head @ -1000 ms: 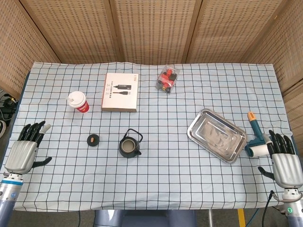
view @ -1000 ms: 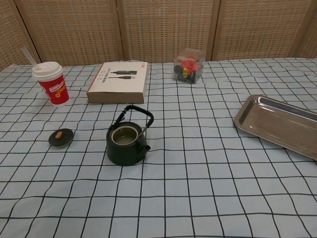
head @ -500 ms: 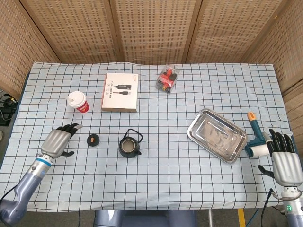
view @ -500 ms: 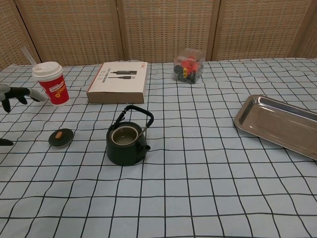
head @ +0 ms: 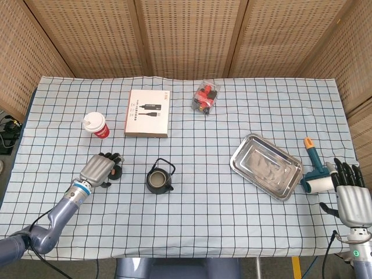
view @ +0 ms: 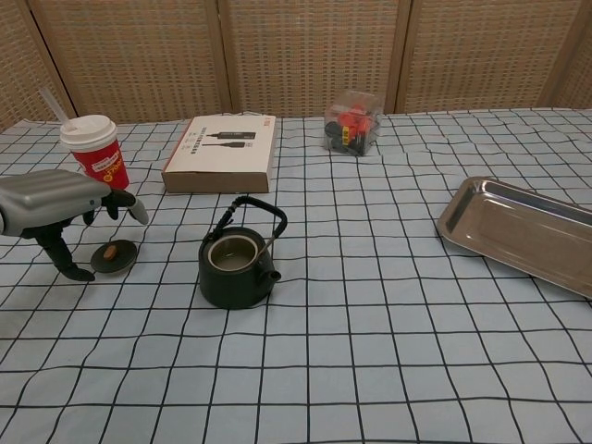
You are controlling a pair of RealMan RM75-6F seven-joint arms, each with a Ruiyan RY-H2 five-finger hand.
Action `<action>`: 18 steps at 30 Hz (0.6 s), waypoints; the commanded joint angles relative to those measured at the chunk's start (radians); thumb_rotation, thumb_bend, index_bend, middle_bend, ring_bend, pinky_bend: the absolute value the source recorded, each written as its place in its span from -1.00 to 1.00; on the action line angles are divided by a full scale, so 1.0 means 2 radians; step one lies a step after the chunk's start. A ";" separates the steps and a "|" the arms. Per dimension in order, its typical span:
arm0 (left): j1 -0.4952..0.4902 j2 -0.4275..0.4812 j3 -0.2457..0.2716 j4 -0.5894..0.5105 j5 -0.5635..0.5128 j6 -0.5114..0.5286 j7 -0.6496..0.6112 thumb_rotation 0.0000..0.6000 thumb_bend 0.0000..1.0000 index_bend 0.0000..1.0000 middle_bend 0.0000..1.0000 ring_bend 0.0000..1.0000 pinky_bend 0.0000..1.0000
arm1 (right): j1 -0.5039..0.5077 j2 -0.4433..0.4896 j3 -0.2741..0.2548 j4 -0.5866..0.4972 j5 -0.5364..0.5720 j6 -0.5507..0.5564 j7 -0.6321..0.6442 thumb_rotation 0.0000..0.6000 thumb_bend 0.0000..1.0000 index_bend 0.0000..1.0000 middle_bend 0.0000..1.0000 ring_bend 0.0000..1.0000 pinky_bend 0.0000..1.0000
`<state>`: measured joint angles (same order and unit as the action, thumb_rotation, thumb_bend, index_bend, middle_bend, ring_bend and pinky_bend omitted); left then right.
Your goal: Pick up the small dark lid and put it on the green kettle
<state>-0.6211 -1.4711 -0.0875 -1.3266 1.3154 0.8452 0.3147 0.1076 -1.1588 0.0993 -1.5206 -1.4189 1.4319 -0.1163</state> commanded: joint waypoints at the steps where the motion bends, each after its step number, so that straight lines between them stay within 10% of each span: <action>1: -0.005 -0.004 -0.002 -0.006 -0.013 -0.001 0.019 1.00 -0.68 -0.50 -0.57 -0.47 -0.26 | 0.000 0.001 0.000 0.000 0.001 0.000 0.002 1.00 -1.00 -1.00 -1.00 -1.00 -1.00; 18: -0.015 -0.024 -0.002 0.013 -0.067 -0.007 0.051 1.00 -0.67 -0.38 -0.48 -0.30 -0.12 | 0.000 0.001 0.000 0.002 0.002 -0.003 0.007 1.00 -1.00 -1.00 -1.00 -1.00 -1.00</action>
<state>-0.6507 -1.5187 -0.0926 -1.3027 1.1825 0.8302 0.4174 0.1083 -1.1572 0.0989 -1.5164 -1.4146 1.4269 -0.1031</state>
